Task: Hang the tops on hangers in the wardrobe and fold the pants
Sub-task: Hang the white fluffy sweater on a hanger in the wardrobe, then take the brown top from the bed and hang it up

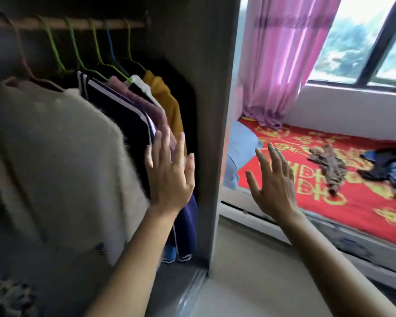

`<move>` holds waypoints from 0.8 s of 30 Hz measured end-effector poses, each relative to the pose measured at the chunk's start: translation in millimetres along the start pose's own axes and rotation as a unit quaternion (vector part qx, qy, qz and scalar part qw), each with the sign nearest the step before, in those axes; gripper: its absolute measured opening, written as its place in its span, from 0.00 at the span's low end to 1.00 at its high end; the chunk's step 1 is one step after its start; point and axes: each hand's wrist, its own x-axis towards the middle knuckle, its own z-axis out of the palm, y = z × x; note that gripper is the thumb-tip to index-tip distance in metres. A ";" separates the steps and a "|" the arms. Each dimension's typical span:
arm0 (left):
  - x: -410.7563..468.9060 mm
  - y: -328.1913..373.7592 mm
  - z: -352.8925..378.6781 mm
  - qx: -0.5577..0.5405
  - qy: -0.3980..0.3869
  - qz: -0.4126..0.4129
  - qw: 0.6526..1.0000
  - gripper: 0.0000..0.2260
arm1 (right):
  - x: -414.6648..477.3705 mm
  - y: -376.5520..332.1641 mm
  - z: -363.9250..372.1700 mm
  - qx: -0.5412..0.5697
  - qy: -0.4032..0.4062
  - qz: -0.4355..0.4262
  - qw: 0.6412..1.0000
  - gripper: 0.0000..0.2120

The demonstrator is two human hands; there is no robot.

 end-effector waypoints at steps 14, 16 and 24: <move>-97.3 306.9 168.0 -0.174 -0.305 0.052 0.935 0.28 | -157.7 284.8 -90.0 -0.091 -0.039 0.231 0.968 0.37; -109.1 358.7 191.3 -0.184 -0.327 0.075 0.924 0.29 | -173.8 329.2 -105.9 -0.104 -0.044 0.255 0.960 0.37; -130.2 472.9 270.0 -0.197 -0.391 0.126 0.890 0.30 | -207.7 459.6 -135.1 -0.120 -0.060 0.357 0.924 0.39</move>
